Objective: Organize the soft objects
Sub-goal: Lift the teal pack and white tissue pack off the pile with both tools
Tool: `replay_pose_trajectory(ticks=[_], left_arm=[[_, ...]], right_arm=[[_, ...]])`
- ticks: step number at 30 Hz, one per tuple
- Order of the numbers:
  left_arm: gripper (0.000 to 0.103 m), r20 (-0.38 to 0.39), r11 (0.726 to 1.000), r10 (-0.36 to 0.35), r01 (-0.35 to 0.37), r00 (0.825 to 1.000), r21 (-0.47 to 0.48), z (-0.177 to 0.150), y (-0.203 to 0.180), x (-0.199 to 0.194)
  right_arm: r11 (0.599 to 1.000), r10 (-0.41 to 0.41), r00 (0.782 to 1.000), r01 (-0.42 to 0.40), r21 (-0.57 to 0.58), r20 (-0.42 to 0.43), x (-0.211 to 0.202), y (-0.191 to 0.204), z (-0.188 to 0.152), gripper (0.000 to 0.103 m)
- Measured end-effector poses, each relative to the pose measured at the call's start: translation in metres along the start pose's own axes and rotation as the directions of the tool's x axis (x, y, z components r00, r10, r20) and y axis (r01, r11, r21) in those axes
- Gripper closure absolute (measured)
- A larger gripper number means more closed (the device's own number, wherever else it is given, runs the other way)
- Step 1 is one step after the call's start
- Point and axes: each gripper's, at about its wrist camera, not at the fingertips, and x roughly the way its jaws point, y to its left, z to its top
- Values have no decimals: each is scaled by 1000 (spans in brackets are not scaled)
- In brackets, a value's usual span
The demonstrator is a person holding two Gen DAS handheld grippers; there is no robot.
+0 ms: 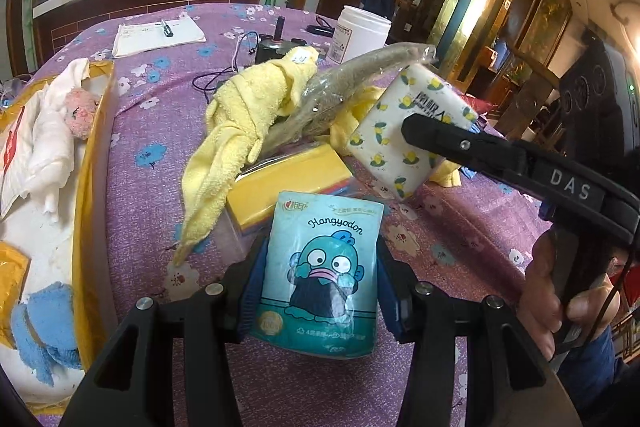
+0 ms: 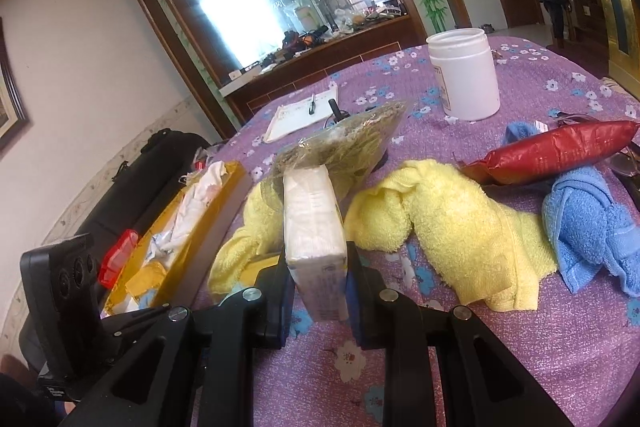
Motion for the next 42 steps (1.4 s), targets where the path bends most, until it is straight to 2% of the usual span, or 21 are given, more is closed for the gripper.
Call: replay_pose_trajectory(ticks=[10,16,22,29,42], left_arm=[[54,36,997,64,-63,997,-35,-1,4,-7],[54,44,994,106,-105,993,-21,-2,0,-8],[54,40,996,89,-90,995,0,-1,-3,-7],[54,70,998,62,-62,996,-7,1,-1,-12],[54,85,997,81,-82,993,4,1,-1,-17]], right_arm=[[999,34,998,-34,0,55,-13,3,2,79],[999,48,996,-49,5,81,-19,1,3,79],[999,50,996,-50,4,71,-18,2,4,79],[999,38,998,-38,-1,53,-12,2,4,79],[999,40,998,-41,4,53,-14,1,3,79]])
